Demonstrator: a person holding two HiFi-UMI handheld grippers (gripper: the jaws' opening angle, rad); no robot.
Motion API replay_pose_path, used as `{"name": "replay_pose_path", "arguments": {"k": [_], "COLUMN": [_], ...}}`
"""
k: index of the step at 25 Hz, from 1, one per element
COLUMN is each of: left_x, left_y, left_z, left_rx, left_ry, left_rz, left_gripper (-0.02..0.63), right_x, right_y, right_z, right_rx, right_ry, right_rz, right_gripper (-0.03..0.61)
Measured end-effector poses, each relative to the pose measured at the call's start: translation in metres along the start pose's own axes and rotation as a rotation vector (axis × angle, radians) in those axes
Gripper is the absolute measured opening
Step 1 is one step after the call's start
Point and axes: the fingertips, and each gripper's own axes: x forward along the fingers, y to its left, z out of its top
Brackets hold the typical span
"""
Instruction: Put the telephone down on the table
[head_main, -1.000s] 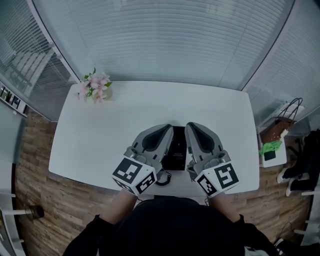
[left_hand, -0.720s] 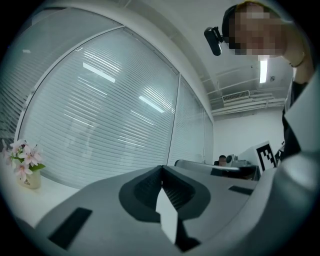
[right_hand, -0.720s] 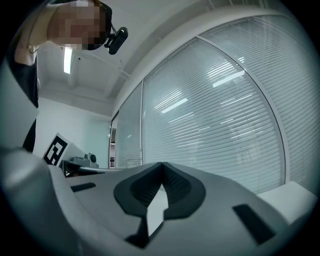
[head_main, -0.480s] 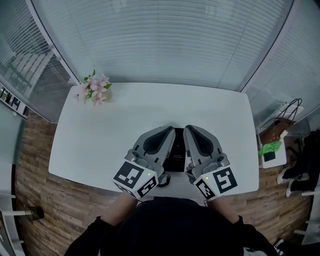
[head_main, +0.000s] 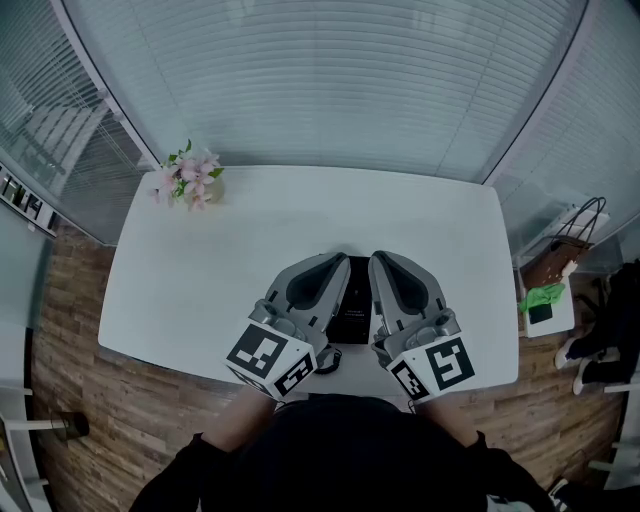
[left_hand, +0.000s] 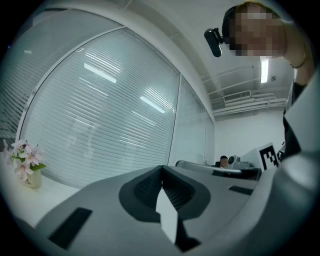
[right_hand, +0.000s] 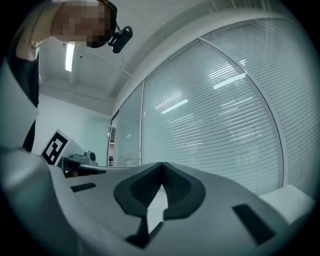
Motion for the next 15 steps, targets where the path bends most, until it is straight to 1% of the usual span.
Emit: {"name": "replay_pose_path", "arguments": {"k": [8,15], "left_x": [0.0003,-0.0015], "left_y": [-0.0022,-0.0011], "left_z": [0.0012,0.0023], "left_rx": [-0.001,-0.002], "left_ry": [0.003,-0.009], "left_rz": [0.0,-0.001], "left_gripper": [0.014,0.014], "right_x": [-0.0025,-0.0016], "right_y": [-0.0011,0.0006], "right_z": [0.0051,0.0044], "right_rx": [-0.002,-0.012], "right_ry": [-0.025,-0.019], "right_rz": [-0.006,-0.004], "right_gripper": [0.003,0.003]}}
